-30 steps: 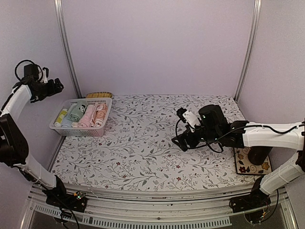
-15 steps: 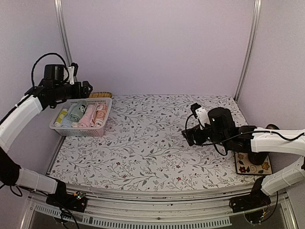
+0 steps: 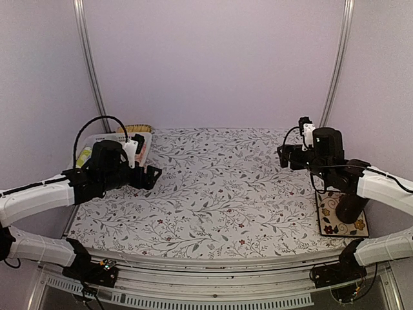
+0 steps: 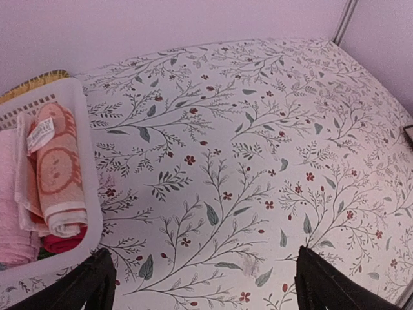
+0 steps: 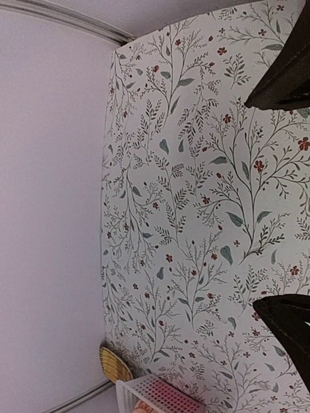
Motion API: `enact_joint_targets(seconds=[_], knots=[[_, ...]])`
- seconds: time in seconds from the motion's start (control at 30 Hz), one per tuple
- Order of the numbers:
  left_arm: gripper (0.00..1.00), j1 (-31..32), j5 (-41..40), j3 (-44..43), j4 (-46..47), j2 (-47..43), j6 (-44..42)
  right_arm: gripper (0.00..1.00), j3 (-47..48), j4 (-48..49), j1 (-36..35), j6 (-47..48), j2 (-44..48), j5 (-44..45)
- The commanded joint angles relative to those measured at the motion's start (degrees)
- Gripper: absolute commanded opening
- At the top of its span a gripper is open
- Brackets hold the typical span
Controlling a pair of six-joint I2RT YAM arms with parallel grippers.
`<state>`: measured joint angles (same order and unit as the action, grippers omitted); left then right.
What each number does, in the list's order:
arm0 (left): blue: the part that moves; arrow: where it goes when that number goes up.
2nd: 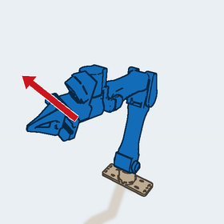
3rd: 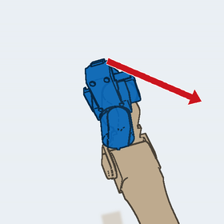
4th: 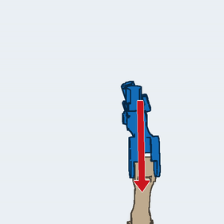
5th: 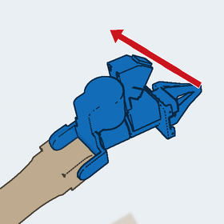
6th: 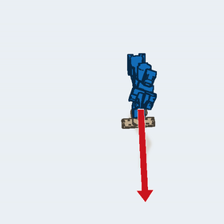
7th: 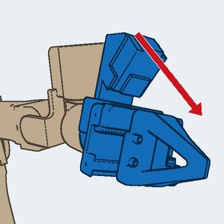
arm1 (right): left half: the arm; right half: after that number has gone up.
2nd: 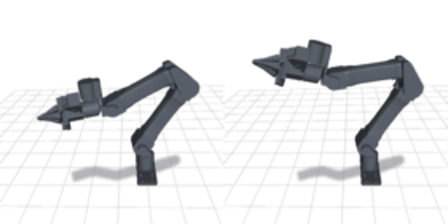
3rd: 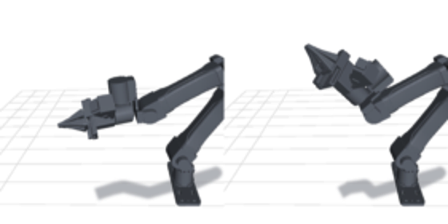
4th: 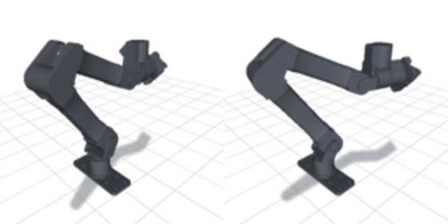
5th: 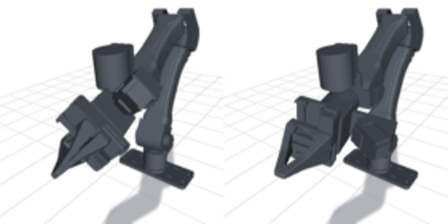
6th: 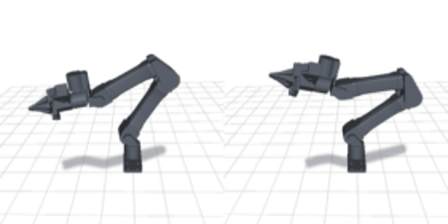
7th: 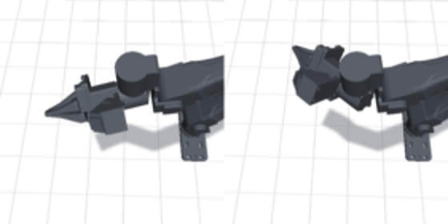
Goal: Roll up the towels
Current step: Reset both arms
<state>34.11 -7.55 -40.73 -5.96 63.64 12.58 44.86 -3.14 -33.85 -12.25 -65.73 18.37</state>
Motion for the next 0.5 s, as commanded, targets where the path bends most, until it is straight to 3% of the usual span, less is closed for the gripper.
enact_joint_targets(seconds=[0.0, 0.1, 0.47], knots=[[0.97, 2.92, -3.13, 5.09, 12.98, -1.61, -1.18, 0.99, -0.17, -0.4, 0.46, -1.0, 3.59, 3.58], [0.97, 3.78, -5.46, 6.98, 16.3, -1.63, -2.27, 0.99, -0.76, -0.51, 0.36, -0.05, 5.08, 5.57], [0.97, 4.39, -11.94, 11.08, 16.8, -5.87, 0.22, 0.99, -7.49, 3.43, 0.29, 1.65, 11.29, -1.34]])
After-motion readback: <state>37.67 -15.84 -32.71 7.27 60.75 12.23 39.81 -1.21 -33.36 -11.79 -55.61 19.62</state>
